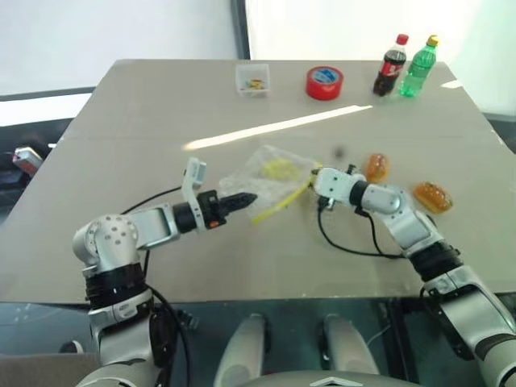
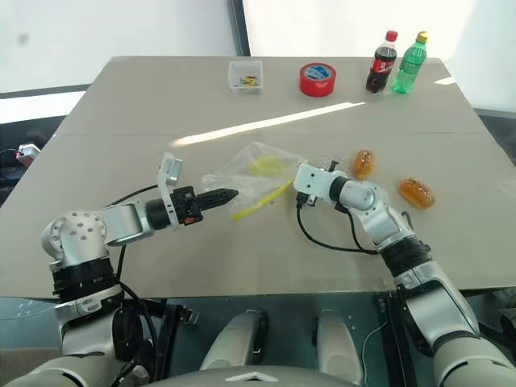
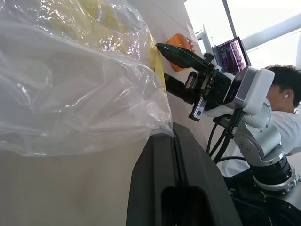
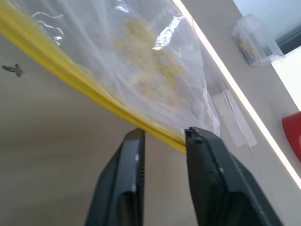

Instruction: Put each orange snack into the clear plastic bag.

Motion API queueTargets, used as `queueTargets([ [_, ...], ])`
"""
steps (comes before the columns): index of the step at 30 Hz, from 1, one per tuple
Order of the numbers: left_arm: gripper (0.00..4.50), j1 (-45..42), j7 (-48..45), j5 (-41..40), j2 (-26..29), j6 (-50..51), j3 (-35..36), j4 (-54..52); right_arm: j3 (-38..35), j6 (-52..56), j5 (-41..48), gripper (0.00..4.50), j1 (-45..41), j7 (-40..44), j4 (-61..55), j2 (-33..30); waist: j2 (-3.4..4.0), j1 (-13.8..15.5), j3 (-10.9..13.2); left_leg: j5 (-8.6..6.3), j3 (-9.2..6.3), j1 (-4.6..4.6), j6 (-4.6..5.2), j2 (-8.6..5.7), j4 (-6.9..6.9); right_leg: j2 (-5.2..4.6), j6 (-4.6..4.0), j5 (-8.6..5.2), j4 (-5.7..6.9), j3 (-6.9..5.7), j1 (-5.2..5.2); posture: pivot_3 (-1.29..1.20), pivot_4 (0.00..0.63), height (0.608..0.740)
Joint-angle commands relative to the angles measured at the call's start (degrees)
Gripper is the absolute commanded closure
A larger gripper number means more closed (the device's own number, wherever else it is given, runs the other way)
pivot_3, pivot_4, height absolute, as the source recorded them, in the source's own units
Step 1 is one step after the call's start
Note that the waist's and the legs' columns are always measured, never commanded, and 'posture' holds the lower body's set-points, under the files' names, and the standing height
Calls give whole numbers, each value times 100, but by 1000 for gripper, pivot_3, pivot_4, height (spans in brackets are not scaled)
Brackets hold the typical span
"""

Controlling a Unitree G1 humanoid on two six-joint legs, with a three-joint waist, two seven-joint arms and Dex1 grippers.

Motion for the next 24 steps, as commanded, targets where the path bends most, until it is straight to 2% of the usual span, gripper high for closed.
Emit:
queueTargets([
  [1, 4500, 8, -87, -112, 131, -96, -71, -112, -159, -215, 40, 4444, -106, 53, -125, 18, 0, -14, 0, 0, 0, 1, 0, 0, 0, 0, 0, 0, 1, 0, 0, 0, 150, 740],
  [7, 4500, 129, -351, 83, 415, -520, -508, -170, -207, -227, 47, 4444, -118, 31, -131, 87, 0, -26, 0, -1, 0, 1, 1, 0, -1, 0, 0, 0, 1, 1, -1, 0, 150, 740],
  [9, 4500, 279, -640, 386, 590, -1240, -819, -348, -256, -173, 28, 4444, -154, -12, -126, 75, 1, -27, 0, -1, 1, 1, 1, 0, -3, 0, -1, 0, 1, 2, -1, 0, 150, 740],
  [10, 3982, 330, -767, 475, 652, -1511, -915, -398, -282, -132, 15, 4500, -181, -36, -123, 66, 1, -25, 1, -1, 2, 1, 1, 0, -4, 0, -1, 0, 1, 2, -2, 0, 150, 740],
  [12, 3243, 312, -667, 712, 629, -1975, -981, -377, -345, -34, -18, 4500, -238, -92, -119, 62, 1, -20, 1, 0, 3, 0, 0, 0, -5, -1, -2, 0, 0, 4, -4, 0, 150, 740],
  [14, 2614, 265, -476, 1384, 740, -2779, -1304, -398, -407, 148, -96, 4500, -339, -195, -63, 78, 1, -12, 1, -1, 3, 0, 1, 0, -5, -2, -2, 0, 0, 4, -6, 0, 150, 740],
  [17, 2614, 222, -327, 2225, 909, -3825, -1758, -644, -390, 170, -251, 4500, -484, -338, 121, 84, 1, -11, 1, -1, 5, -2, 1, 0, -8, -1, -3, 1, 0, 6, -9, 0, 150, 740],
  [20, 2614, 127, -415, 2696, 979, -4720, -2019, -1088, -300, 56, -421, 4500, -679, -443, 414, 106, 1, -5, 1, 0, 8, -9, 0, 0, -13, -2, -3, 1, -5, 9, -15, 0, 150, 740],
  [24, 2614, 159, -298, 4103, 1344, -6045, -2893, -1455, -277, 78, -531, 4500, -1038, -573, 822, 291, 2, -24, 2, 0, 18, -9, 0, -1, -24, -2, -3, 1, -10, 17, -20, 0, 150, 740],
])
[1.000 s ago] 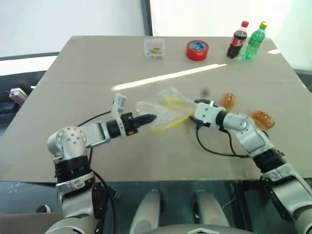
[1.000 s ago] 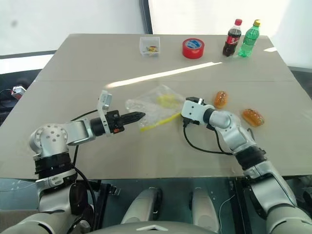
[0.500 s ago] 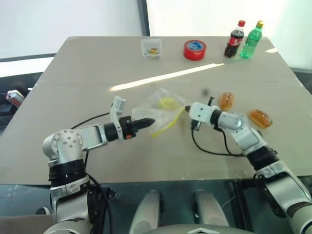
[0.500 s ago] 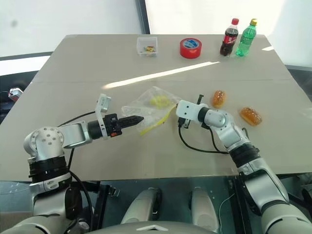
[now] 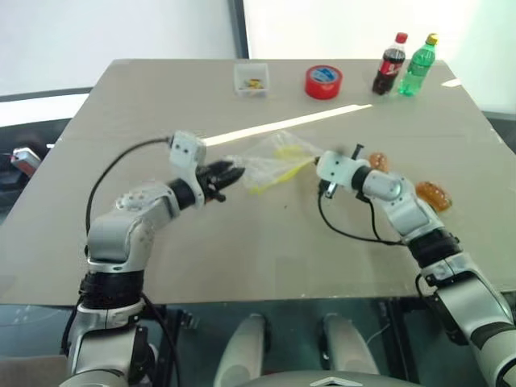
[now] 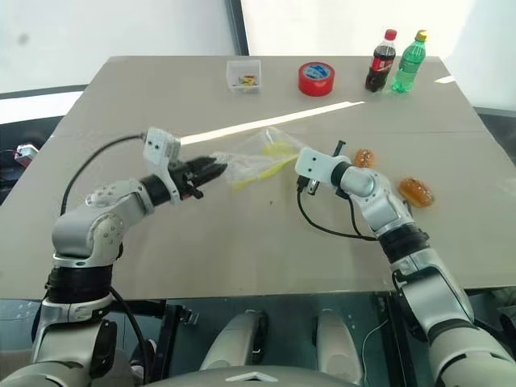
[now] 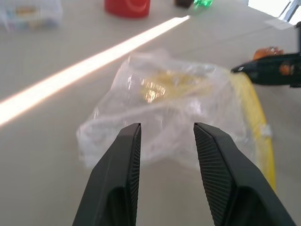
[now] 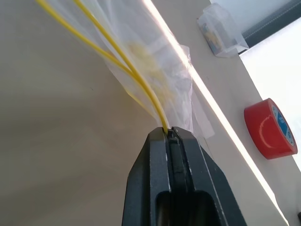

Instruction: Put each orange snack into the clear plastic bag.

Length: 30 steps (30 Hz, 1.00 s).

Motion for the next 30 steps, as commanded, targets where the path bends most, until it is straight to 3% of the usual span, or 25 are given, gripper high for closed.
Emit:
queueTargets([
  [1, 2614, 17, 117, 1226, 234, -1236, -742, -450, -47, -116, -122, 4500, -434, -200, 223, 132, 1, -15, 0, -1, 5, 2, 2, 0, -5, 0, 0, 0, 0, 4, -1, 0, 150, 740],
  [7, 2614, 497, 476, 2392, 211, -1802, -1441, -572, 23, -256, -291, 4500, -846, -349, 726, 396, 1, -23, 0, -12, 17, -2, 21, 2, -11, 3, 0, 0, 6, 9, -16, 0, 150, 740],
  [13, 2614, 755, 1021, 3242, 64, -1995, -1464, -361, 13, -361, -293, 4500, -892, -312, 787, 486, 2, -21, 1, -12, 21, -3, 23, 2, -12, 5, 1, 0, 17, 17, -25, 0, 150, 740],
  [25, 2614, 804, 1187, 3770, -202, -2234, -1433, -83, -16, -340, -260, 4500, -830, -296, 658, 577, 2, -22, 1, -12, 19, -2, 23, 2, -10, 5, 1, 0, 22, 16, -25, 0, 150, 740],
  [29, 4403, 740, 1148, 3782, -228, -2362, -1427, 29, 9, -337, -282, 4500, -830, -254, 632, 569, 2, -21, 1, -11, 18, -2, 23, 2, -10, 5, 1, 0, 22, 15, -25, 0, 150, 740],
  [30, 4490, 728, 1143, 3787, -244, -2378, -1432, 48, 16, -348, -293, 4500, -815, -256, 605, 562, 2, -21, 1, -11, 19, -2, 23, 2, -10, 5, 1, 0, 22, 16, -25, 0, 150, 740],
])
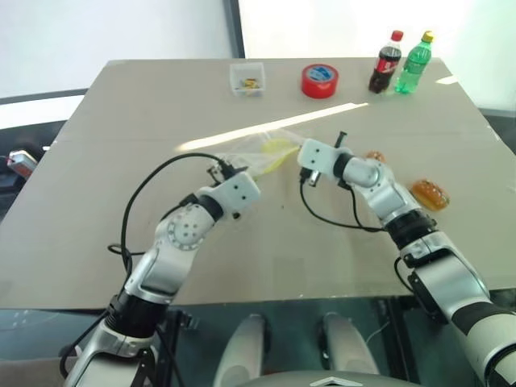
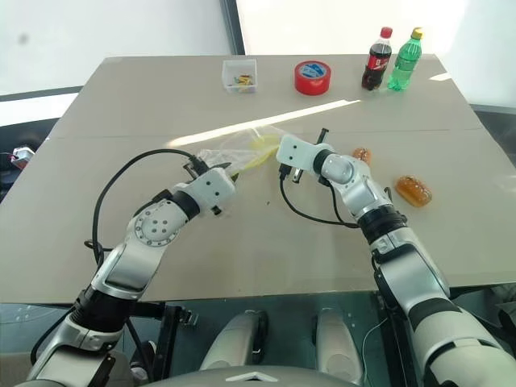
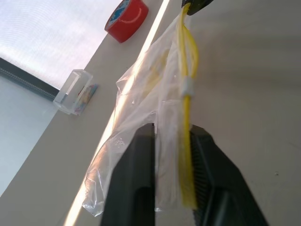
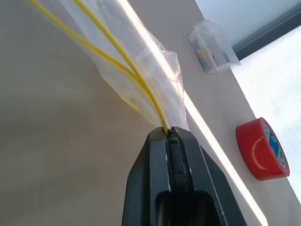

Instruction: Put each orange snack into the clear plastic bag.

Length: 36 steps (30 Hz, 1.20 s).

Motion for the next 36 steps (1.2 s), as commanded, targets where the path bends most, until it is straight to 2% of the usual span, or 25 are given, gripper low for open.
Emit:
queueTargets([
  [1, 4490, -143, 8, 66, -36, -207, 125, -19, -47, -108, -2, 4500, -83, -11, -304, -13, 0, 0, 0, 0, 0, 0, 0, 0, 0, 0, 0, 0, 0, 0, 0, 0, 150, 740],
  [2, 4490, -149, 5, 75, -51, -215, 123, -6, -47, -104, -5, 4500, -73, -9, -320, -18, 0, 0, 0, 0, -1, 0, 0, 0, 0, 0, 0, 0, 0, 0, 0, 0, 150, 740],
  [5, 4500, -160, 10, 88, -122, -222, 112, 50, -17, 8, 9, 3668, 18, 176, -462, -67, 0, 1, 0, 0, 0, 0, 0, 0, 0, 0, 0, 0, 0, 0, 0, 0, 150, 740],
  [8, 4500, -157, 63, 97, -217, -149, 158, 66, -175, 164, 71, 2059, 140, 102, -708, -85, 0, 0, 0, 0, 0, 0, 0, 0, 0, 0, 0, 0, 1, 0, 0, 0, 150, 740],
  [9, 4500, -160, 78, 85, -253, -115, 181, 69, -284, 314, 177, 1686, 212, 123, -860, -81, 0, 0, 0, 0, 0, 0, 0, 0, 0, 0, 0, 0, 0, -1, 0, 0, 150, 740],
  [12, 4500, -148, 84, 50, -336, -56, 235, 42, -627, 974, 648, 1686, 500, 269, -1406, 46, 0, 7, 0, 0, -2, 0, 0, 0, 1, 0, 0, 0, 2, -1, 0, 0, 150, 740],
  [16, 4500, -99, 41, -68, -475, 21, 327, -66, -1328, 2634, 1844, 1686, 1069, 334, -2398, 694, 0, 0, -2, 0, -6, 0, 0, 2, 2, 0, 0, 0, 5, -3, 2, 0, 150, 740],
  [17, 4500, -87, 27, -74, -492, 35, 342, -85, -1394, 2892, 1962, 2228, 1153, 331, -2580, 770, 0, -1, -2, 0, -5, 0, 0, 3, 2, 1, 0, 0, 6, -2, 1, 0, 150, 740],
  [19, 4500, -52, -1, -94, -518, 61, 368, -132, -1433, 3221, 2094, 2902, 1263, 292, -2862, 864, 0, 3, -2, 0, -5, 0, 0, 3, 3, 2, 0, 0, 8, -2, 1, 0, 150, 740],
  [22, 4500, -4, -28, -116, -523, 75, 387, -204, -1424, 3457, 2226, 4453, 1268, 192, -3027, 934, 1, 4, -2, 0, -4, 0, 1, 1, 9, 1, 1, 0, 9, -2, 1, 0, 150, 740],
  [36, 4500, 101, -94, -163, -618, 226, 435, -422, -1250, 3388, 2322, 4453, 1004, 153, -2830, 972, 1, 2, -2, 0, -5, 0, 0, 1, 11, 2, 1, 0, 9, -5, 1, 0, 150, 740],
])
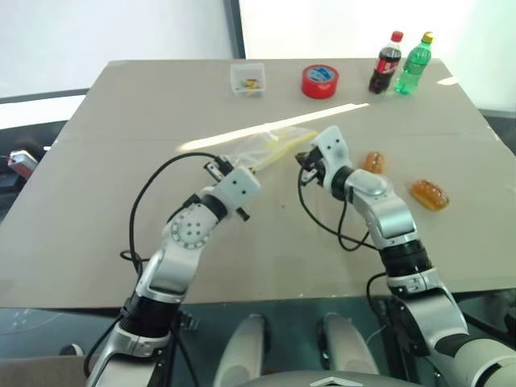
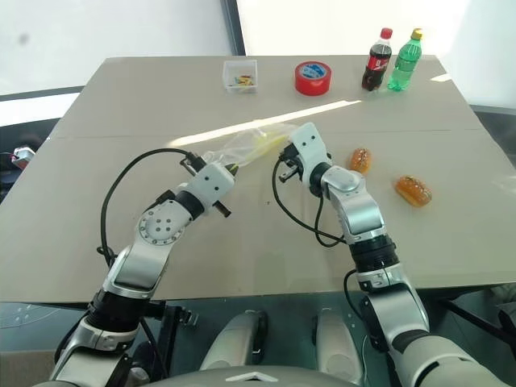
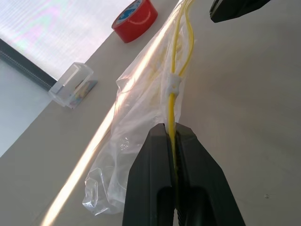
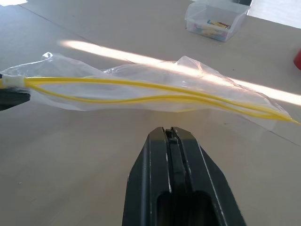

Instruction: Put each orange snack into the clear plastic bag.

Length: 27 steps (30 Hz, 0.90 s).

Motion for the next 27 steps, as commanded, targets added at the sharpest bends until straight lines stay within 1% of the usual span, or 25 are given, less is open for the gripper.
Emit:
queueTargets([
  [1, 4500, 43, -35, 1, 29, -40, 81, -372, -12, -130, 70, 4453, -265, -16, -82, 17, 0, -1, 0, 0, 0, 0, 0, 0, 0, 0, 0, 0, 0, 0, 0, 0, 150, 740],
  [11, 4500, 95, -148, 57, 108, -163, -14, -372, 61, -206, 89, 4453, -326, -3, -56, 34, 0, 1, 0, 0, 0, 0, 0, 0, 0, 0, 0, 0, 0, 0, 0, 0, 150, 740],
  [19, 4500, 64, -113, 51, 63, -89, 37, -334, 305, 144, 314, 4453, -118, 521, -654, -135, 0, 2, 0, 0, -1, 0, 0, 0, 0, 0, 0, 0, -1, 0, 0, 0, 150, 740],
  [27, 4500, 64, -124, 47, 66, -93, 30, -310, 379, 487, 561, 4453, -107, 697, -1001, -157, 0, 1, 0, 0, -2, 0, 0, 0, 0, 0, 0, 0, 0, -2, 0, 0, 150, 740],
])
